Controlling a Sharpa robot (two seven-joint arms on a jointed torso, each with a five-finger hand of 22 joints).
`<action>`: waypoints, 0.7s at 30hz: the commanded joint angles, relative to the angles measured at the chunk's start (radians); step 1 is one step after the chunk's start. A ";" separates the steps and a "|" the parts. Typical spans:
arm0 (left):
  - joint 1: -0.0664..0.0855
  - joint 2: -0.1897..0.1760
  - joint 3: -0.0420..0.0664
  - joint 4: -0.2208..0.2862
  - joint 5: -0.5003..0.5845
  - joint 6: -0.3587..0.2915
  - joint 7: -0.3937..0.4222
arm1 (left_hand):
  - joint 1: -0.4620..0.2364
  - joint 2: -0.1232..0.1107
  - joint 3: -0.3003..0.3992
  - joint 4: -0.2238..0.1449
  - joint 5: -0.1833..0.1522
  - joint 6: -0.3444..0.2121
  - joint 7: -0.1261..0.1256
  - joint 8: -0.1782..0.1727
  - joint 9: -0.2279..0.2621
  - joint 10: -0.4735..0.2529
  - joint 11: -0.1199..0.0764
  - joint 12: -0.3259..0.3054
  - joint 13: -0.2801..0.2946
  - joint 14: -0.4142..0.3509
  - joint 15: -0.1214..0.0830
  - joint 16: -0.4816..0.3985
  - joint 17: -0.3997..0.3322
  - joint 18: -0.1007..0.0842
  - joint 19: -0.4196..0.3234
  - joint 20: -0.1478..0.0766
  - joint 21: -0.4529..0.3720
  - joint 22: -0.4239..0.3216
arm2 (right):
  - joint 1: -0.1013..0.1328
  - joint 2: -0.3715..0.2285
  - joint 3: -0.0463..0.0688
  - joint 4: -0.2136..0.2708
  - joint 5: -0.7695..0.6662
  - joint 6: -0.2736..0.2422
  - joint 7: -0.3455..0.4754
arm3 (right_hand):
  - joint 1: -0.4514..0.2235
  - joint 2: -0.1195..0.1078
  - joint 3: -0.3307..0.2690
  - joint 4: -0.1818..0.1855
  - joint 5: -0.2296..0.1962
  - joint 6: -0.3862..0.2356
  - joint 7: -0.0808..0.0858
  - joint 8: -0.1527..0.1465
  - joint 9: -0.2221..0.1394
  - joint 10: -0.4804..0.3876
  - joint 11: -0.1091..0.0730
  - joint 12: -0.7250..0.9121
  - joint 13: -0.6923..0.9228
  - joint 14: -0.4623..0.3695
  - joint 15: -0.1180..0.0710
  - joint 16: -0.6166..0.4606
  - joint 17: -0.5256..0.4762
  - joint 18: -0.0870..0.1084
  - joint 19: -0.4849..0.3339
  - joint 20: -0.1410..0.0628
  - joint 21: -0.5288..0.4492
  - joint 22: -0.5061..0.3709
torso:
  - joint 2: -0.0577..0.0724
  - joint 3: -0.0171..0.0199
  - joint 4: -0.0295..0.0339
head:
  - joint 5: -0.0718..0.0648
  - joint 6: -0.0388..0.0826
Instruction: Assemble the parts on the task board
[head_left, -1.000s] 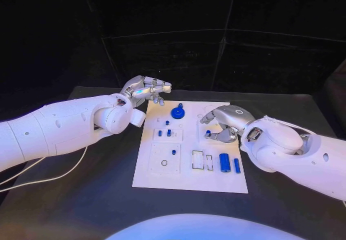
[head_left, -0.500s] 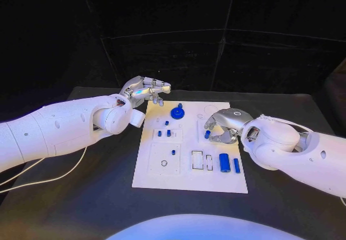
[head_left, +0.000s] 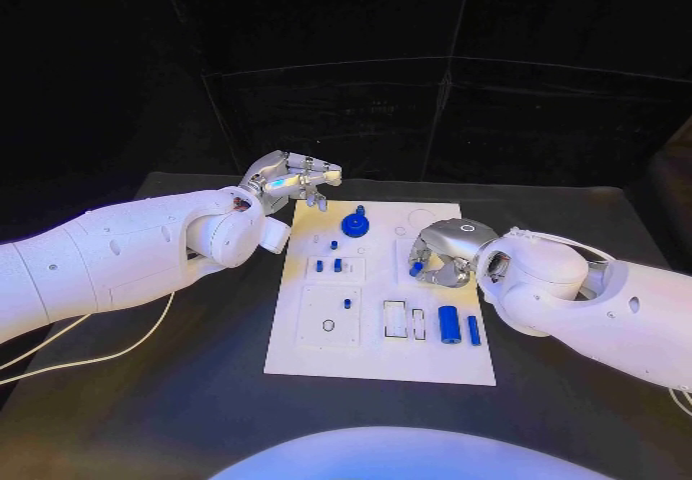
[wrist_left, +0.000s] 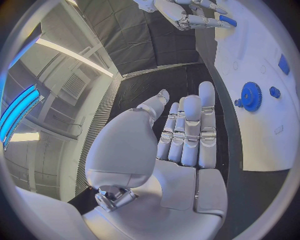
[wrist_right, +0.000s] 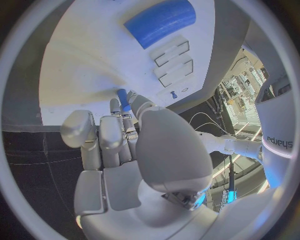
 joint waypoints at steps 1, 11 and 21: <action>0.002 0.001 0.001 0.000 0.004 0.010 0.004 | -0.008 0.004 -0.005 -0.001 0.002 -0.008 0.001 0.005 -0.001 -0.008 0.000 0.004 0.001 -0.008 0.000 -0.005 -0.001 0.020 0.003 0.006 -0.004 -0.001 | 0.002 0.008 0.000 -0.007 -0.008 0.019 0.005 | -0.001 0.009 0.013 0.000 -0.005 0.013 -0.001 0.004 0.001 0.014 0.000 -0.004 -0.001 0.017 -0.009 0.006 0.004 0.000 0.005 -0.002 0.004 0.001 | 0.000 0.0004 -0.0005 | 0.000 -0.001; 0.002 0.001 0.001 0.001 0.004 0.011 0.004 | -0.008 0.004 -0.005 -0.001 0.002 -0.008 0.001 0.005 -0.001 -0.008 0.000 0.004 0.001 -0.008 0.000 -0.005 -0.001 0.020 0.003 0.006 -0.004 -0.001 | 0.001 0.027 0.000 -0.030 -0.010 -0.044 0.004 | 0.019 0.026 0.081 -0.011 -0.044 0.050 -0.002 0.008 0.001 0.060 -0.006 -0.024 0.001 0.021 -0.016 0.022 0.024 -0.001 0.012 -0.009 0.010 0.010 | -0.001 -0.0005 -0.0002 | -0.005 -0.003; 0.002 -0.001 0.001 0.002 0.004 0.011 0.002 | -0.006 0.007 -0.008 -0.001 0.002 -0.008 0.001 0.007 -0.001 -0.010 0.000 0.006 0.002 -0.008 0.000 -0.005 -0.002 0.020 0.003 0.006 -0.005 -0.003 | 0.001 0.001 0.001 0.006 -0.006 -0.149 0.044 | 0.030 0.026 0.135 -0.036 -0.053 0.080 -0.001 0.019 0.004 0.100 -0.011 -0.033 0.005 0.021 -0.022 0.032 0.035 -0.003 0.016 -0.016 0.015 0.016 | -0.002 0.0002 0.0016 | -0.002 0.003</action>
